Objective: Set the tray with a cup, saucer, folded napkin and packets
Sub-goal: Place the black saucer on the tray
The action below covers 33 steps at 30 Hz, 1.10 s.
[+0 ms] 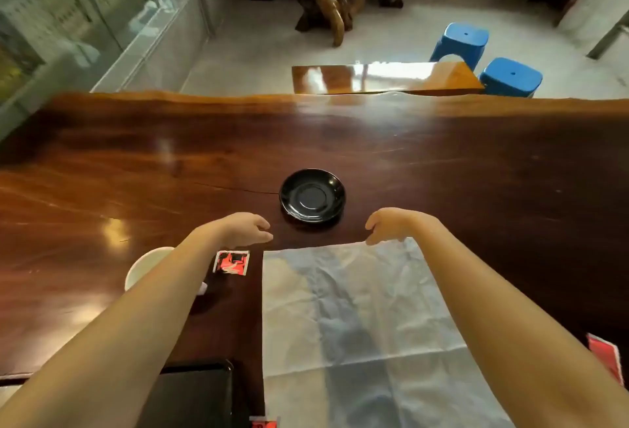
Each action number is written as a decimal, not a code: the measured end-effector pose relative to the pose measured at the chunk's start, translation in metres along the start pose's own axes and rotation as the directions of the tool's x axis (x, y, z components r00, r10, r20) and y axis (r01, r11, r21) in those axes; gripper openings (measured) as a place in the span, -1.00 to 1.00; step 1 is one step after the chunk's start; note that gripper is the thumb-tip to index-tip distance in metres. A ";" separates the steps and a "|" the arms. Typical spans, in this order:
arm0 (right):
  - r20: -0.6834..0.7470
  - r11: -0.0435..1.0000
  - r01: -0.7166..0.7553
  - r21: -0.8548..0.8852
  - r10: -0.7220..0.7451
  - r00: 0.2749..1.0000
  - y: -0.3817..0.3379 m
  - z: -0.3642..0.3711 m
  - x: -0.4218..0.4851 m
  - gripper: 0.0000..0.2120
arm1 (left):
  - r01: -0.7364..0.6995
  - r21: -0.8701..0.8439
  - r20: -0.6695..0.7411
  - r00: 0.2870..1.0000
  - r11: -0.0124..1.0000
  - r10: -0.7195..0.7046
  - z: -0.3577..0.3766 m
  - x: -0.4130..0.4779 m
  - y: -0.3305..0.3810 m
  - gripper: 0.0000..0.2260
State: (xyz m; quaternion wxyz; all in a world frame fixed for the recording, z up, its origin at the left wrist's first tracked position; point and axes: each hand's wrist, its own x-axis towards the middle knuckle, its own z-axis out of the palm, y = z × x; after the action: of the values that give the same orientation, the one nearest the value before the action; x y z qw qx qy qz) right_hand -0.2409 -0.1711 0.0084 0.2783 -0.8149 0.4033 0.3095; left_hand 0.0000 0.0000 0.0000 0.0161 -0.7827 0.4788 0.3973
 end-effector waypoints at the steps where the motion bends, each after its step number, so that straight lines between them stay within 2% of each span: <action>1: -0.003 1.000 -0.006 0.006 0.006 1.000 0.001 -0.005 0.007 -0.50 | 0.015 -0.004 -0.003 1.000 1.000 -0.015 -0.004 0.008 0.000 -0.57; 6: 0.012 0.998 -0.019 0.060 0.018 1.000 0.007 -0.028 0.049 -0.47 | 0.085 -0.028 -0.020 0.996 0.996 -0.086 -0.020 0.049 0.000 -0.57; 9: -0.014 0.994 0.000 0.108 0.002 1.000 0.009 -0.033 0.073 -0.49 | 0.066 0.004 -0.071 0.995 0.998 -0.066 -0.023 0.072 0.000 -0.56; 12: -0.068 0.975 0.020 0.223 -0.005 0.998 0.008 -0.032 0.096 -0.53 | 0.076 -0.004 -0.086 0.993 0.997 -0.076 -0.024 0.092 0.006 -0.54; 14: -0.111 0.933 0.037 0.357 0.002 0.994 0.005 -0.029 0.109 -0.55 | 0.117 -0.125 -0.076 0.989 0.985 -0.128 -0.021 0.103 0.010 -0.54; 16: -0.112 0.835 0.046 0.548 0.019 0.994 0.000 -0.023 0.119 -0.55 | 0.143 -0.377 -0.053 0.983 0.915 -0.175 -0.014 0.113 0.015 -0.58; 17: -0.102 0.764 0.048 0.643 0.024 0.995 -0.003 -0.019 0.123 -0.56 | 0.141 -0.519 -0.038 0.981 0.843 -0.188 -0.010 0.116 0.017 -0.62; 20: -0.118 0.558 0.058 0.828 0.072 0.990 -0.007 -0.006 0.133 -0.62 | 0.133 -0.839 0.012 0.974 0.528 -0.228 -0.001 0.118 0.022 -0.78; 22: -0.156 0.462 0.081 0.883 0.128 0.979 -0.009 0.001 0.137 -0.65 | 0.125 -0.921 0.027 0.965 0.368 -0.260 0.003 0.118 0.022 -0.81; 28: -0.193 0.354 0.118 0.928 0.186 0.963 -0.013 0.006 0.134 -0.64 | 0.099 -0.934 -0.017 0.947 0.343 -0.320 0.010 0.116 0.024 -0.78; 33: -0.194 0.275 0.142 0.951 0.171 0.966 -0.014 0.000 0.118 -0.67 | 0.078 -0.937 -0.028 0.955 0.342 -0.294 0.004 0.105 0.023 -0.76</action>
State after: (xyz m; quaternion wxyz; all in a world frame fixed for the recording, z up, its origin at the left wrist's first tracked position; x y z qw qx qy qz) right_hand -0.1725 -0.2214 -0.0746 0.6544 -0.5112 0.5477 -0.1024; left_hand 0.0033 -0.0884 -0.0617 -0.4275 -0.7386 0.0782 0.5154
